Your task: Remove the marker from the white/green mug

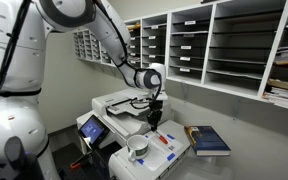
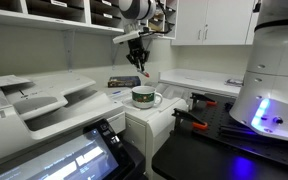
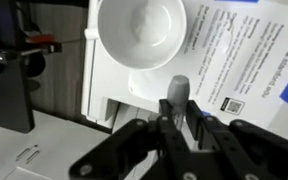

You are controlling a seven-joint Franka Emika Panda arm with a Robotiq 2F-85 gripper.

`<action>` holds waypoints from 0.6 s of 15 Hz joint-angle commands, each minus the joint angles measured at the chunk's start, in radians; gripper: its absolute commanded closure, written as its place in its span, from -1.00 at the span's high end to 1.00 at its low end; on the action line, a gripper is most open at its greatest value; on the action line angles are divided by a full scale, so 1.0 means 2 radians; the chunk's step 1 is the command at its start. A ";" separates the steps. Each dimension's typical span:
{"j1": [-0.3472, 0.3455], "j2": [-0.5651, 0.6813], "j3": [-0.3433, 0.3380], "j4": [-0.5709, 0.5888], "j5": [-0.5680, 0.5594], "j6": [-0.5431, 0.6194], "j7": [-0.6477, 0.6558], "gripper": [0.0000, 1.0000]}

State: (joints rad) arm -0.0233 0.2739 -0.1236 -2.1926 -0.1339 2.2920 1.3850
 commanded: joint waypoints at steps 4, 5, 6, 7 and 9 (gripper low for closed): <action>0.043 0.121 -0.046 0.118 -0.051 -0.025 0.158 -0.88; 0.046 0.137 -0.046 0.133 -0.045 -0.027 0.167 -0.88; 0.053 0.151 -0.049 0.145 -0.048 -0.030 0.175 -0.88; 0.060 0.165 -0.051 0.157 -0.053 -0.032 0.185 -0.88; 0.072 0.189 -0.056 0.175 -0.051 -0.038 0.207 -0.88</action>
State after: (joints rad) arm 0.0777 0.5939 -0.2054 -1.9122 -0.2224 2.2779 1.7327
